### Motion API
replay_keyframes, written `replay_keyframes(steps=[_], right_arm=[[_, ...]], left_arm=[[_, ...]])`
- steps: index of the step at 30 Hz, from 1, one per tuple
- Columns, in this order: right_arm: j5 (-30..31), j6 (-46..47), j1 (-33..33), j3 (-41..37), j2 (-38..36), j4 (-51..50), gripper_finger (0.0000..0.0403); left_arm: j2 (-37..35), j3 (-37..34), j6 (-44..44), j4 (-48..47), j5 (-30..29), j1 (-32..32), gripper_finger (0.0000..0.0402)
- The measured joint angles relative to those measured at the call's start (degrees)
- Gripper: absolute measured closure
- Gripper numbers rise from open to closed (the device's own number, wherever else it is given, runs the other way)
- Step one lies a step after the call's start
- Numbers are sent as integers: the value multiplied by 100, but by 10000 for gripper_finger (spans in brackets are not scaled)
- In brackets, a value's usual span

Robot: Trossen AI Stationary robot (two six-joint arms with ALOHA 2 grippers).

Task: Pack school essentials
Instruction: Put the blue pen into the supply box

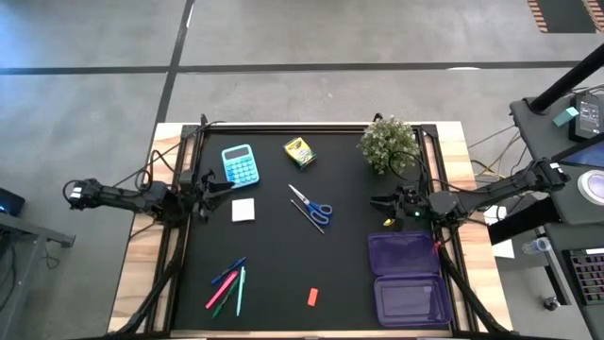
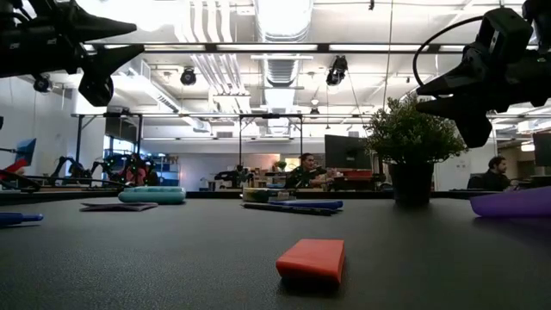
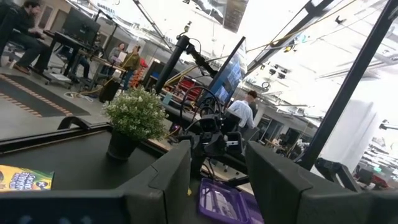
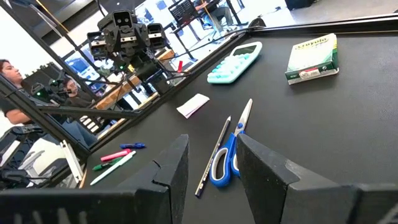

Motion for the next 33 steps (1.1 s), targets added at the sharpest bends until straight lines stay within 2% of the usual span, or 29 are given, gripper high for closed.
replay_keyframes(steps=[4,11,18,21,26,28,33], right_arm=[[0,0,0,2,1,-1,280],[-2,-1,2,2,0,-1,280],[-2,0,2,2,2,-18,280],[-1,-1,2,2,2,-22,280],[-2,0,2,2,0,-22,280],[-2,-1,1,2,2,-25,280],[-2,0,0,0,2,-58,280]], left_arm=[[63,69,289,-13,-11,0,262],[657,806,1270,9,-11,0,262],[1652,1498,1228,-65,268,-10,262],[2345,1975,872,-493,457,-22,262],[3612,2812,48,-1858,781,-54,262],[4142,3061,-418,-2383,1087,-81,262],[5124,3490,-2018,-2743,1729,-137,262]])
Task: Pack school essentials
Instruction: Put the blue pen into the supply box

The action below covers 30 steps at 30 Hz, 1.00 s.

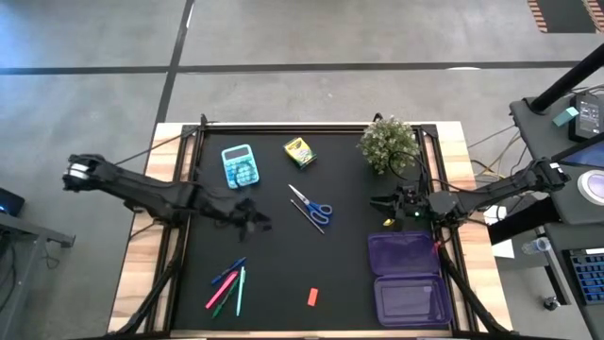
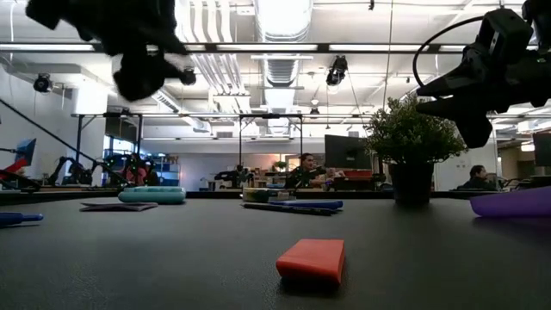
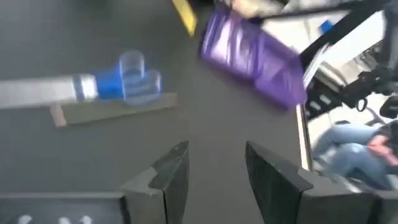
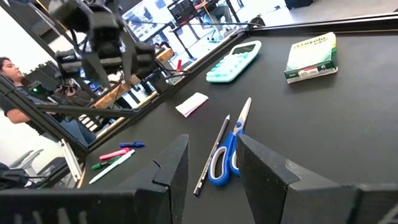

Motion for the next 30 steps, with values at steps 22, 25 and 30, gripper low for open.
replay_keyframes(steps=[22,25,30], right_arm=[[0,0,1,1,0,-16,280],[0,0,2,0,0,-16,280],[0,-1,0,1,0,-26,280]], left_arm=[[508,-16,-2884,-902,1248,-1024,121],[340,-14,-3231,-1415,1087,-1237,97],[294,-14,-3757,-2217,922,-1652,94]])
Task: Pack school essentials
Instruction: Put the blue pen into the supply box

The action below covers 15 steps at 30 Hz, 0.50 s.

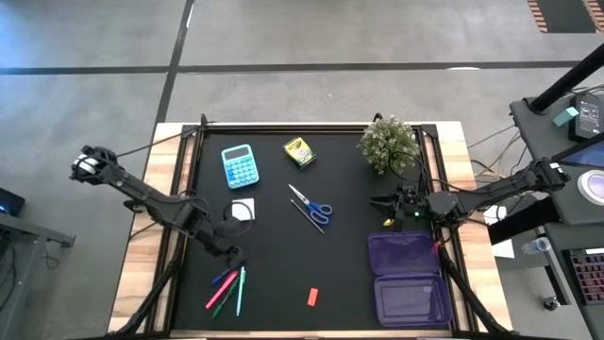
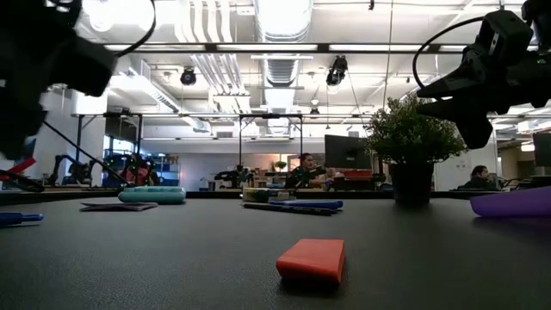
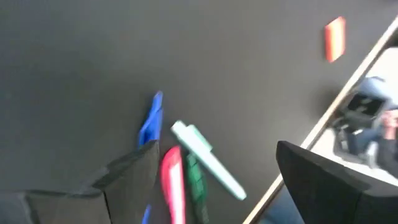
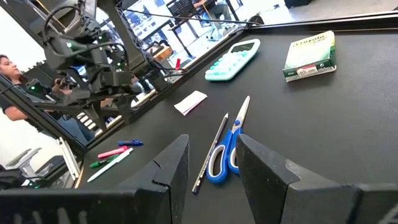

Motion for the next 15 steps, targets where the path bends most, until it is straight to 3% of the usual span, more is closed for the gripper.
replay_keyframes(steps=[8,15], right_arm=[[0,1,1,-1,0,-6,280],[2,1,2,-1,0,-6,280]], left_arm=[[474,68,39,-190,-53,-396,102],[1301,407,703,-518,-259,-444,102]])
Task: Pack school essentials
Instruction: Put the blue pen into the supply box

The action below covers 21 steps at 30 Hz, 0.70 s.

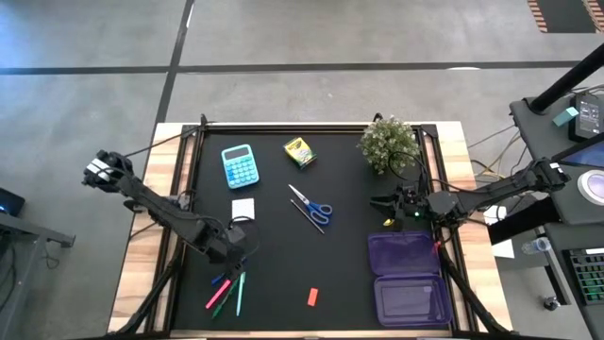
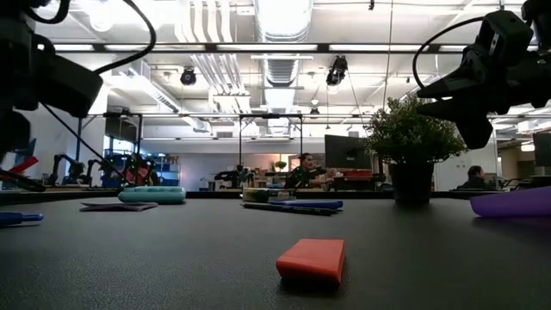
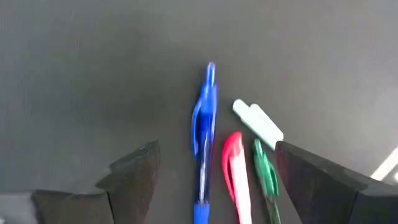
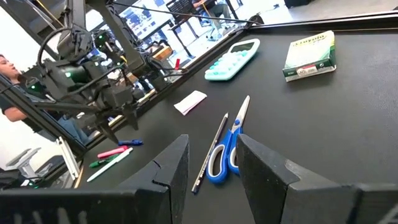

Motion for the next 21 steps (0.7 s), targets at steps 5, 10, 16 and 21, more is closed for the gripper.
replay_keyframes(steps=[5,10,16,21], right_arm=[[-2,-2,-2,2,-2,0,280],[-2,0,-2,0,0,-1,280],[-2,-1,-1,2,0,-2,280],[-2,0,-2,2,0,-1,280]], left_arm=[[473,171,233,-86,-394,-35,102],[876,341,314,-205,-663,-69,102],[1120,512,109,-729,-971,-70,102],[1149,504,-235,-703,-1012,-72,102]])
